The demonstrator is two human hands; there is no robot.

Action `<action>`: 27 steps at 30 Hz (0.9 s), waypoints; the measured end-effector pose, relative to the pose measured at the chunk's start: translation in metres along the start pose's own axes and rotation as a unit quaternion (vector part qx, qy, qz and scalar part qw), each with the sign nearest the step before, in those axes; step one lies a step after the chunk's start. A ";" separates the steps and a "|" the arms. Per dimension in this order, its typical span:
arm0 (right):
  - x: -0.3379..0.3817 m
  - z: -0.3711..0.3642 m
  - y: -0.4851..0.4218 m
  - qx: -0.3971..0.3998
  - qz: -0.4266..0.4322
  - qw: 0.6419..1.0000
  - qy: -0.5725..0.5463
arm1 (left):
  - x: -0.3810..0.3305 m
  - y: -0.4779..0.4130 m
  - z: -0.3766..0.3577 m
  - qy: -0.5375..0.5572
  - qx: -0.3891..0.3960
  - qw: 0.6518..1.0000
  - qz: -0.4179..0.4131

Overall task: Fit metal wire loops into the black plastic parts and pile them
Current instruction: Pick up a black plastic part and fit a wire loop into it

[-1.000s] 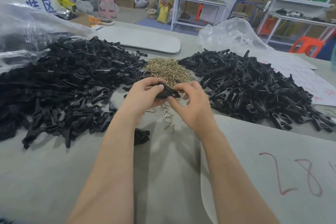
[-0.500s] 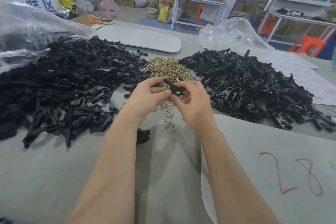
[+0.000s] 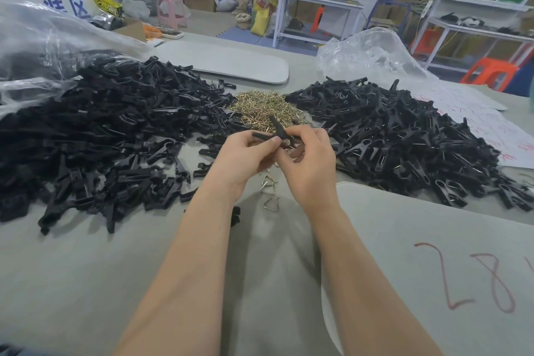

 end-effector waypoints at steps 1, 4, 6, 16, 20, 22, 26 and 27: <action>-0.001 -0.002 -0.002 0.023 -0.012 1.000 -0.001 | -0.002 -0.001 0.002 -0.004 -0.007 1.000 -0.007; -0.008 -0.004 -0.006 0.082 -0.072 0.992 -0.060 | -0.004 -0.002 0.005 -0.032 -0.013 0.999 -0.022; -0.013 -0.001 -0.009 0.101 -0.111 0.981 -0.125 | -0.005 -0.001 0.001 -0.055 0.009 0.998 -0.032; -0.030 0.001 -0.011 0.160 -0.199 0.948 -0.190 | -0.004 -0.003 -0.001 -0.091 0.032 0.995 -0.038; -0.026 0.006 -0.014 0.112 -0.106 0.988 0.021 | -0.004 -0.008 0.021 -0.179 -0.078 0.980 -0.037; -0.020 0.003 -0.011 0.113 -0.063 0.989 0.075 | -0.005 -0.006 0.022 -0.167 -0.095 0.980 -0.043; -0.015 -0.003 -0.009 0.123 -0.010 0.982 0.143 | -0.019 -0.003 0.012 -0.302 -0.042 0.943 -0.130; -0.014 -0.004 -0.009 0.130 0.001 0.980 0.149 | -0.021 -0.002 0.008 -0.333 -0.014 0.931 -0.147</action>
Point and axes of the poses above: each hand's wrist, its own y-axis away from the middle knuckle, its own z-axis out of the back of the hand, x = y × z, the point moved 7 cm from there along -y, towards the middle knuckle, and after that the axes turned 14 degrees about -z, right-handed, at the moved point
